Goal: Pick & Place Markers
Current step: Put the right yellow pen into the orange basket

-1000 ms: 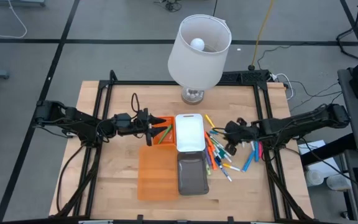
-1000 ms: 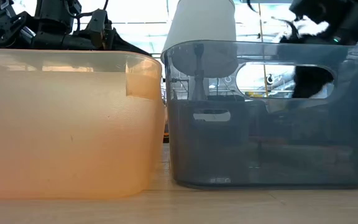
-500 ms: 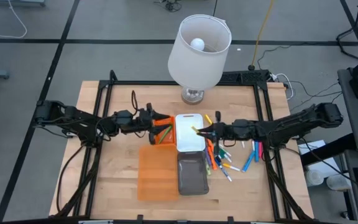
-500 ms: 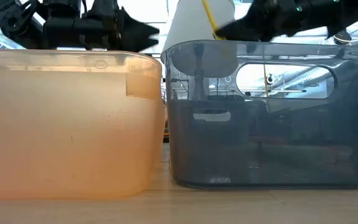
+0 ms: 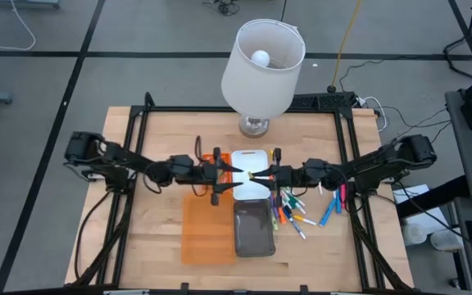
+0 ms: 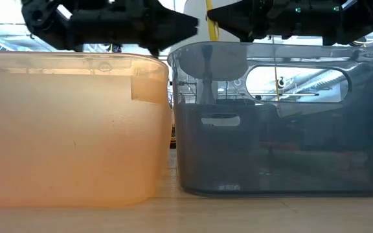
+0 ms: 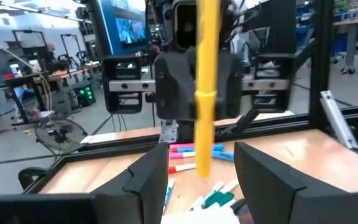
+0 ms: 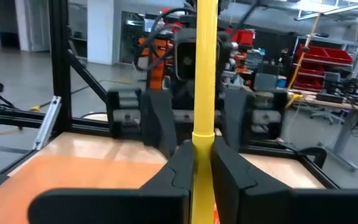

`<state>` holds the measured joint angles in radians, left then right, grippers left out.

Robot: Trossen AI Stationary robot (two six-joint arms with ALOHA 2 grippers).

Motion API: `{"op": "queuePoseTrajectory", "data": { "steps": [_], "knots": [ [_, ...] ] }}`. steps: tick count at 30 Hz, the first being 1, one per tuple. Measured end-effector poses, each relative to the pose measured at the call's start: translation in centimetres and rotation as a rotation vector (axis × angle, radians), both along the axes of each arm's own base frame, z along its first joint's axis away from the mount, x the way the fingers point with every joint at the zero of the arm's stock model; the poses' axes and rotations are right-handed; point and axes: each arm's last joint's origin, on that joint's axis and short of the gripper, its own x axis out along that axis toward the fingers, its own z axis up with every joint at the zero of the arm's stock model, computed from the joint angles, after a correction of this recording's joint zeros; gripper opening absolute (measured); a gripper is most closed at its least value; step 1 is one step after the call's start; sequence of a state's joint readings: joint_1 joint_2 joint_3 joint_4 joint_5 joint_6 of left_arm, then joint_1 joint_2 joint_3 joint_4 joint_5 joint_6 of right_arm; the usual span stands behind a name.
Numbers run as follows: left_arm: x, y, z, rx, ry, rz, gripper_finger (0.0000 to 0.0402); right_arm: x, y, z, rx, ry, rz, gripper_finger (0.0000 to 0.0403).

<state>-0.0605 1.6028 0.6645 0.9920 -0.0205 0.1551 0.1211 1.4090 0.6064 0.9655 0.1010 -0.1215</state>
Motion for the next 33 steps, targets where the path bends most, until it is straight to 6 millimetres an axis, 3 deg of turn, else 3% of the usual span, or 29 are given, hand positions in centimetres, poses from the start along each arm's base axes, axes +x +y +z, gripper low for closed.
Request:
{"op": "queuePoseTrajectory", "data": {
  "steps": [6,11,24,27,31,33],
  "knots": [
    [2.5,-0.1,-1.1,0.003,0.03,0.006,0.0186,0.0,0.0,0.0,0.0,-0.001,0.001,0.0022],
    [3.8,-0.2,-0.7,0.001,0.008,0.006,0.0186,0.0,0.0,-0.1,-0.001,0.007,0.001,0.0022],
    [4.5,0.2,0.0,-0.024,-0.009,-0.026,0.018,0.0,0.0,0.1,0.005,-0.003,0.001,0.0022],
    [4.5,0.1,0.1,-0.017,-0.015,-0.04,0.0142,0.0,0.0,0.0,0.005,-0.001,0.002,0.0022],
    [4.5,0.1,0.1,0.003,-0.016,-0.035,0.004,0.0,0.0,0.0,0.004,0.0,0.0,0.0023],
    [4.5,0.3,0.0,-0.001,-0.011,-0.029,0.0035,0.0,0.0,0.0,0.005,0.005,-0.007,0.0028]
  ]
}}
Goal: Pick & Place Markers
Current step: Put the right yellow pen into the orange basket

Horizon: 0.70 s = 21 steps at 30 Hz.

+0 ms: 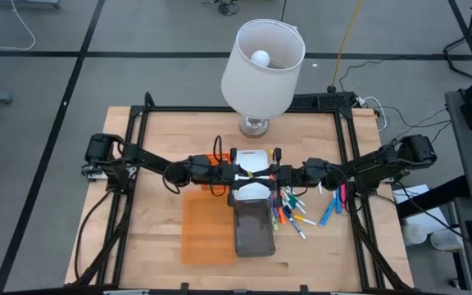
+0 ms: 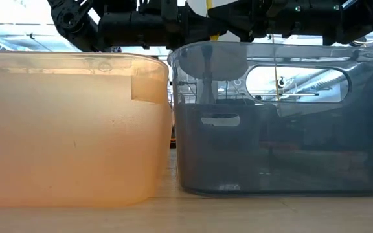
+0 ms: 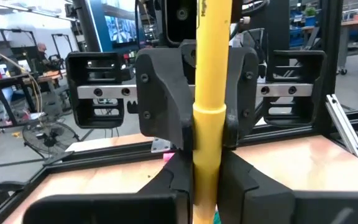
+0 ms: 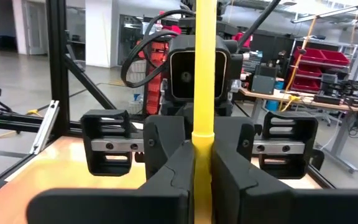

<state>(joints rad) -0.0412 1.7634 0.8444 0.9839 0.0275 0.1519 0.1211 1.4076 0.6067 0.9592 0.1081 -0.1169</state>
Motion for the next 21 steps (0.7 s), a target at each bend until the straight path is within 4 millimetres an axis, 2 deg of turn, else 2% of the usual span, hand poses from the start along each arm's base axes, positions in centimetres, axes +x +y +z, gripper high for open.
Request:
{"op": "queuePoseTrajectory", "data": {
  "steps": [6,12,14,17,21],
  "knots": [
    [-0.5,-0.2,0.4,0.026,0.071,0.007,0.0035,-0.2,0.0,-0.2,-0.006,0.051,0.0,0.0074],
    [-1.7,-0.3,1.5,-0.027,0.181,0.081,0.0035,-1.8,-0.2,1.2,-0.01,0.102,-0.069,0.0112],
    [-2.5,-0.3,0.6,-0.086,0.225,0.096,0.0035,-2.5,-0.2,1.8,-0.012,0.116,-0.062,0.0119],
    [-4.2,-0.1,-1.6,-0.196,0.277,0.14,0.0035,-3.6,-0.2,2.6,0.011,0.132,-0.054,0.0123],
    [-7.0,0.3,-4.0,-0.389,0.231,0.217,0.0035,-4.7,-0.2,3.3,0.026,0.149,-0.052,0.0119]
  ]
}}
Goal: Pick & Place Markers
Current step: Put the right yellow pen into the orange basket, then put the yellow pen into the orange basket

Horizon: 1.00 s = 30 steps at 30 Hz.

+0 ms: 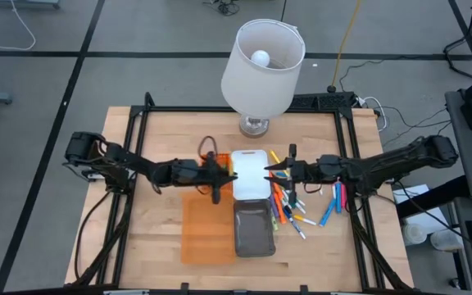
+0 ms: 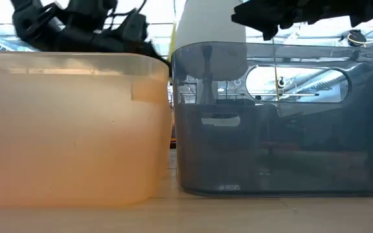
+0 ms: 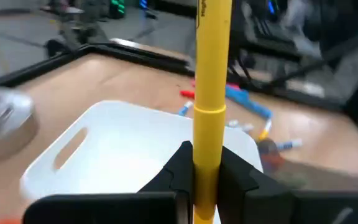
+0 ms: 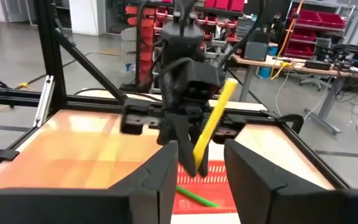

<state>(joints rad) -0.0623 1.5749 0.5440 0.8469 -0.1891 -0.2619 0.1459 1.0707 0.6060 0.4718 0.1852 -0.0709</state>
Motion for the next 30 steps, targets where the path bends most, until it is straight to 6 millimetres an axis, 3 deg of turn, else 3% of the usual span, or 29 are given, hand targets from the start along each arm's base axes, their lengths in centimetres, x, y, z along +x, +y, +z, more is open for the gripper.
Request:
{"op": "queuePoseTrajectory", "data": {
  "steps": [4,8,13,20,30],
  "knots": [
    [-2.2,0.2,-2.0,-0.106,-0.008,0.092,0.0035,-0.6,-0.1,0.4,0.0,-0.002,0.0,0.0113],
    [-3.1,0.7,-3.3,-0.163,0.035,0.175,0.0035,-0.6,-0.1,0.3,-0.001,0.006,0.0,0.0112],
    [-3.2,0.7,-3.5,-0.193,0.048,0.191,0.0038,-0.6,-0.1,0.3,-0.002,0.009,-0.001,0.0111],
    [-3.2,0.7,-3.5,-0.21,0.039,0.198,0.0087,-0.6,-0.1,0.2,-0.004,0.023,-0.001,0.011],
    [-3.2,0.7,-3.5,-0.169,0.047,0.18,0.0121,-0.6,-0.1,0.2,-0.004,0.026,-0.001,0.011]
  ]
}}
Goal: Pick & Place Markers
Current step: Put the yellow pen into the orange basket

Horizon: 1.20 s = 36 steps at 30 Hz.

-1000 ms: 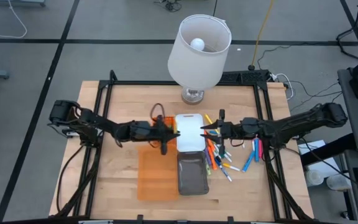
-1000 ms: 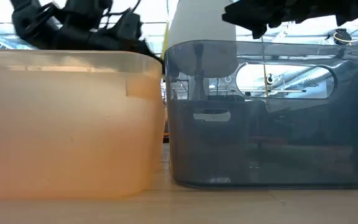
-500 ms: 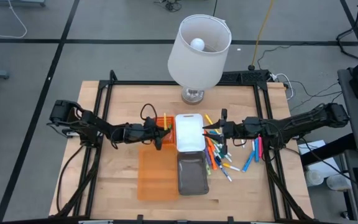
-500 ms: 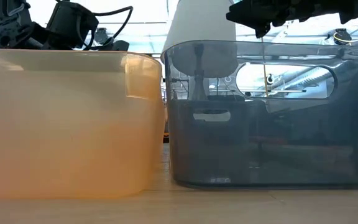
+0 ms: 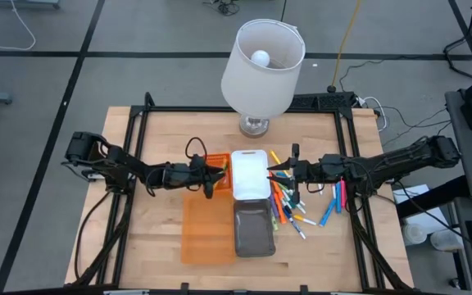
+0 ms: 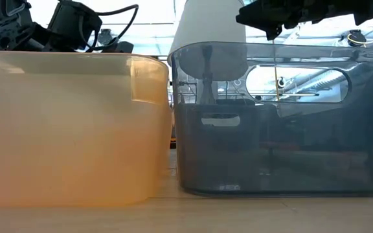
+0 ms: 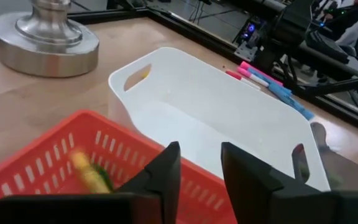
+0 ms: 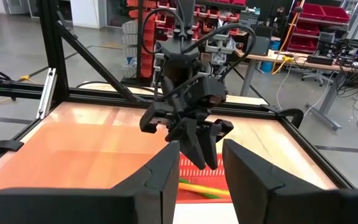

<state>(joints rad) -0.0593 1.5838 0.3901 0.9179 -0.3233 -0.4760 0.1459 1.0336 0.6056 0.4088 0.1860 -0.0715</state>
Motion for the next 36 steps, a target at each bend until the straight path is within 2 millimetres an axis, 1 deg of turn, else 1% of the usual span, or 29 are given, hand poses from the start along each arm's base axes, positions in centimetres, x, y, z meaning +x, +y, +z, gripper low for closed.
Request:
{"op": "queuePoseTrajectory", "data": {
  "steps": [5,8,10,15,19,22,27,29,31,36],
  "knots": [
    [0.0,0.0,0.4,0.052,-0.017,-0.015,0.0122,0.0,0.0,0.0,-0.001,0.005,0.0,0.011],
    [0.1,0.0,1.0,0.096,-0.049,-0.028,0.0118,-0.1,0.0,-0.4,-0.002,0.04,-0.014,0.011],
    [0.1,0.0,1.4,0.121,-0.074,-0.036,0.0118,-0.2,-0.3,-0.9,0.012,0.088,-0.1,0.011],
    [-0.3,0.0,3.1,0.179,-0.131,-0.044,0.0117,-0.9,-1.5,-2.7,0.053,0.244,-0.425,0.011],
    [-0.9,-0.2,5.1,0.251,-0.193,-0.054,0.0118,-1.5,-2.6,-4.3,0.073,0.373,-0.564,0.0115],
    [-1.6,-0.2,6.7,0.282,-0.253,-0.049,0.0118,-1.6,-3.3,-5.9,0.104,0.499,-0.59,0.0137],
    [-2.5,-0.1,8.5,0.306,-0.328,-0.038,0.0118,-0.5,-4.8,-8.4,0.19,0.642,-0.573,0.0207],
    [-2.6,-0.1,8.7,0.306,-0.332,-0.037,0.0118,-0.1,-5.4,-9.3,0.224,0.677,-0.566,0.0232],
    [-2.6,-0.1,8.7,0.304,-0.324,-0.039,0.0118,0.1,-6.1,-10.1,0.254,0.719,-0.563,0.0248],
    [-2.5,-0.1,8.0,0.307,-0.257,-0.049,0.0118,0.5,-7.2,-11.8,0.311,0.792,-0.571,0.0257]
  ]
}}
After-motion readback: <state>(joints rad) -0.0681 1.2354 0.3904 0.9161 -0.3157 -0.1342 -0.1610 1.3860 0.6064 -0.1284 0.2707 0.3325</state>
